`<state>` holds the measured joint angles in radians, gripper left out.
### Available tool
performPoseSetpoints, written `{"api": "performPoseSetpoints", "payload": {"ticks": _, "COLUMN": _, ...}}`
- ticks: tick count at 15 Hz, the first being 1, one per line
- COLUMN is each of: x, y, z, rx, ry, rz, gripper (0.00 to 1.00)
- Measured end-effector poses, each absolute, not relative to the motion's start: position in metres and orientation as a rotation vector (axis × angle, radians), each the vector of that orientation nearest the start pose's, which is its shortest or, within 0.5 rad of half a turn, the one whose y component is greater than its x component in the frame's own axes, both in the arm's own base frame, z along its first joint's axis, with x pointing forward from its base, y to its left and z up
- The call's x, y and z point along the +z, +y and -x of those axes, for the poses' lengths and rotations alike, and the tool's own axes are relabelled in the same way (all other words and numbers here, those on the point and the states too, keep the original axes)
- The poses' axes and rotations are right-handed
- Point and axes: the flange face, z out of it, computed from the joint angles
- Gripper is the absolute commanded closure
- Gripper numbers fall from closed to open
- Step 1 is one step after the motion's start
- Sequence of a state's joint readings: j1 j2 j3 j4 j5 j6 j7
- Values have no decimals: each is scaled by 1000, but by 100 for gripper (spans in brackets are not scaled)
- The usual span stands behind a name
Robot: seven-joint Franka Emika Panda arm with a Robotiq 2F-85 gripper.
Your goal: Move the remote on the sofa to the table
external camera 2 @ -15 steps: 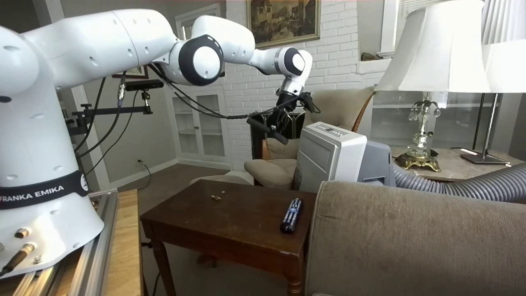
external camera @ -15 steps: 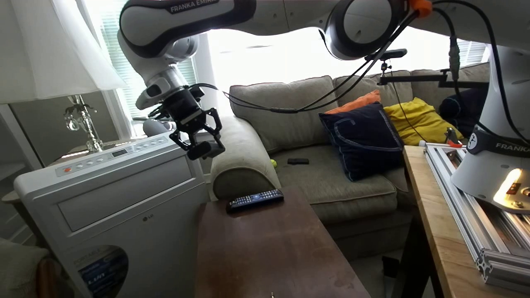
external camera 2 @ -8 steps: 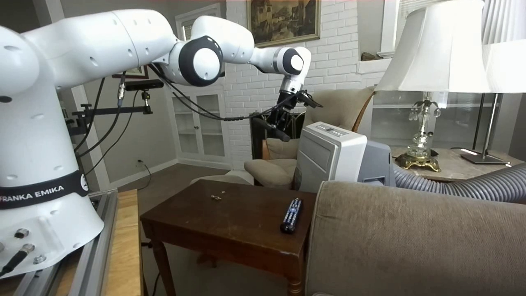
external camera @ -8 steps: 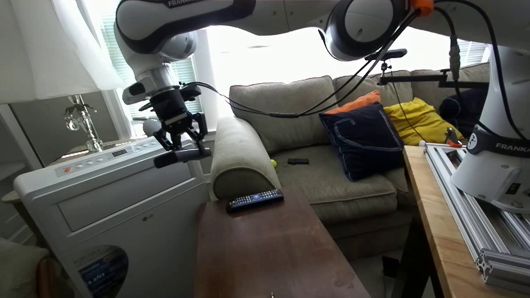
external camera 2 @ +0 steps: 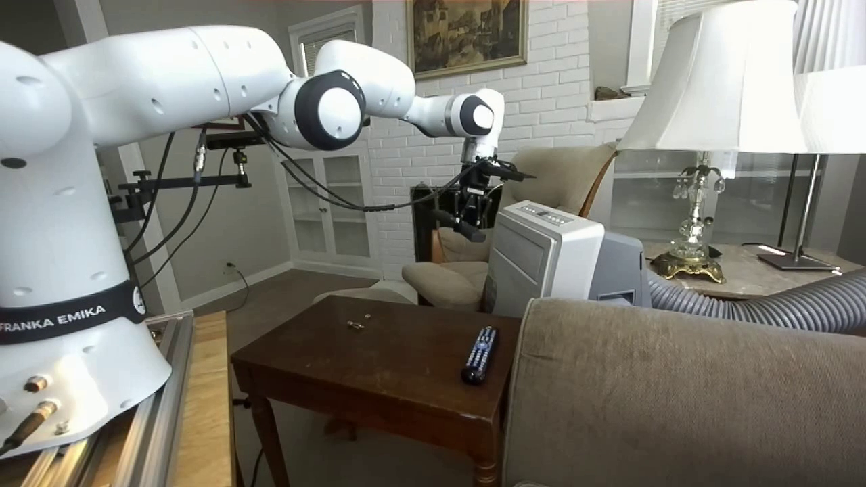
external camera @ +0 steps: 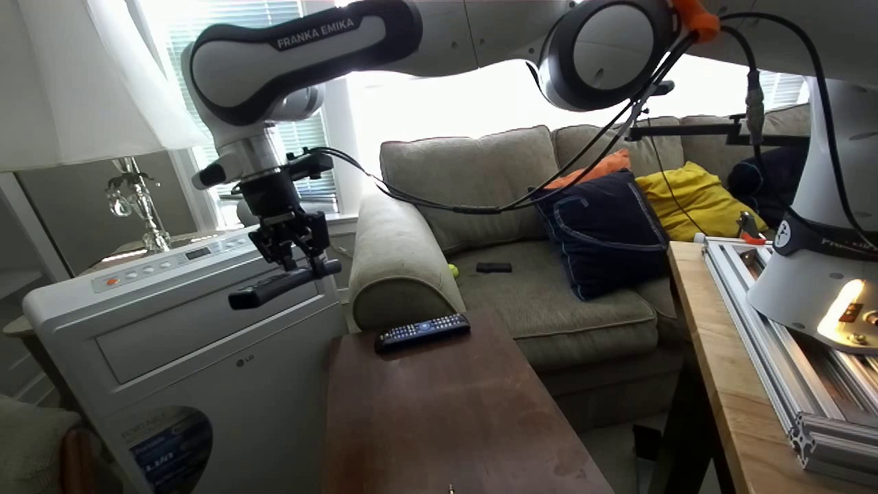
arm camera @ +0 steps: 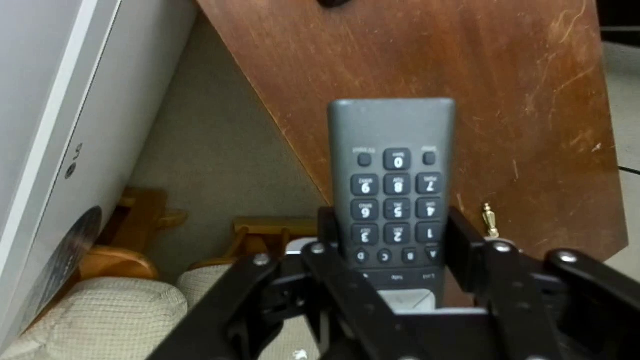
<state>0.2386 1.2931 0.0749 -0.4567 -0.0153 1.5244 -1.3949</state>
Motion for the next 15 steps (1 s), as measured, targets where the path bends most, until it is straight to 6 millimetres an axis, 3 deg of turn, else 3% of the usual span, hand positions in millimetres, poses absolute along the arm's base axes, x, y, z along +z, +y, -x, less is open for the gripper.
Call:
{"api": "performPoseSetpoints", "payload": {"ticks": 6, "x": 155, "y": 203, "z": -741, "rx": -485, "ry": 2277, "rz": -2270, "gripper": 72}}
{"api": "performPoseSetpoints", "payload": {"ticks": 13, "x": 67, "y": 171, "z": -729, "rx": -630, "ry": 2076, "rz": -2354, "gripper": 72}}
{"api": "performPoseSetpoints", "payload": {"ticks": 14, "x": 58, "y": 168, "z": -728, "rx": -632, "ry": 2065, "rz": -2364, "gripper": 47}}
{"api": "performPoseSetpoints", "payload": {"ticks": 15, "x": 52, "y": 166, "z": -727, "rx": -632, "ry": 2059, "rz": -2371, "gripper": 47}}
